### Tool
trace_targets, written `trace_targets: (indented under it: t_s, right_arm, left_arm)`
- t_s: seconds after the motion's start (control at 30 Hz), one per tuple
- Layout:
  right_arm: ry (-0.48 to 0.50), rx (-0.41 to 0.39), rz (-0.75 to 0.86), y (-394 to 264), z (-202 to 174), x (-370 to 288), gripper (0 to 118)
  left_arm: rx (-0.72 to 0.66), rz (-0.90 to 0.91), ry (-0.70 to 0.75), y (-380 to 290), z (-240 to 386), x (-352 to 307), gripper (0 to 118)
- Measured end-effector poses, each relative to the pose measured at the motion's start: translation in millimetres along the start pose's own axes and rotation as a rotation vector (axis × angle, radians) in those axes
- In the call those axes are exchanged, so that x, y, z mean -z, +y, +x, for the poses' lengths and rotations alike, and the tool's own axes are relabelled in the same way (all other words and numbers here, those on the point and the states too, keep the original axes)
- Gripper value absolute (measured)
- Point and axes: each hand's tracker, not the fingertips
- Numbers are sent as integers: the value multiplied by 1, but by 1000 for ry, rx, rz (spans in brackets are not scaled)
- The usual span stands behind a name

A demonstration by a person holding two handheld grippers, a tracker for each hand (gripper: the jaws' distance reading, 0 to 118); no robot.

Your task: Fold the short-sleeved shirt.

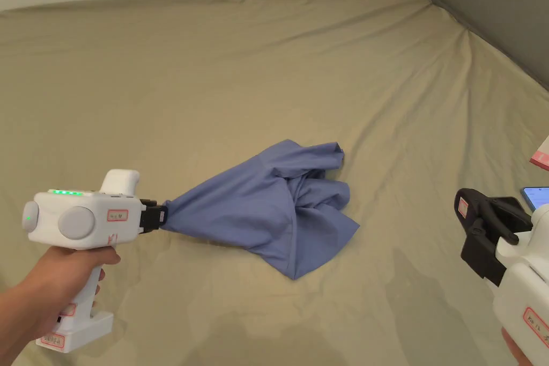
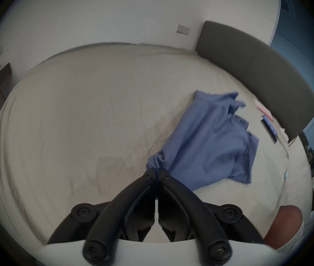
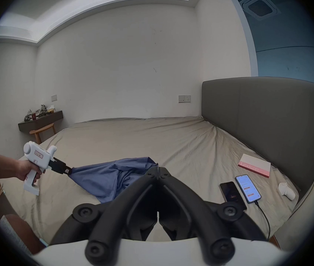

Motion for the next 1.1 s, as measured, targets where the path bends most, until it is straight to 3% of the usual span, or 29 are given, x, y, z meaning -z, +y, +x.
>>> trace_targets:
  t_s: [0.17,0.2,0.27,0.3,0.33,0.47,0.5,0.53,0.57,0.6,0.67,0.87,1.1]
  right_arm:
    - [-1,-7,4,4,-6,-7,0]
    - [-3,-10,5,6,-6,-9,0]
    - [-4,-15,13,8,-7,-14,0]
    - [-3,-13,23,9,-7,-18,0]
    - [-3,-13,25,11,-7,-20,0]
    - [3,-28,29,13,-8,-29,0]
    - [12,-27,27,13,-8,-32,0]
    - [20,-30,24,12,-8,-35,0]
    - [24,-40,20,11,-9,-38,0]
    - [28,-52,14,9,-10,-41,0]
    - [48,-65,4,7,-11,-49,0]
    - [79,-95,-29,-4,-15,-74,0]
    - [97,-86,-73,-20,-15,-87,0]
  left_arm:
    - [-5,-19,47,-7,-4,9,7]
    - [-5,-29,49,-9,-7,7,13]
    - [36,-49,41,-19,-24,6,42]
    - [38,-62,49,-24,-31,0,49]
    - [39,-59,56,-31,-37,-8,50]
    - [9,-36,91,-66,-55,-71,48]
    - [-2,-23,93,-77,-54,-92,40]
    - [-7,-8,83,-86,-53,-109,8]
    - [7,18,90,-98,-49,-129,0]
    - [31,57,147,-110,-43,-148,0]
    - [-18,65,76,-127,-36,-182,0]
    - [1,197,108,-169,11,-255,0]
    - [-39,236,70,-195,42,-275,0]
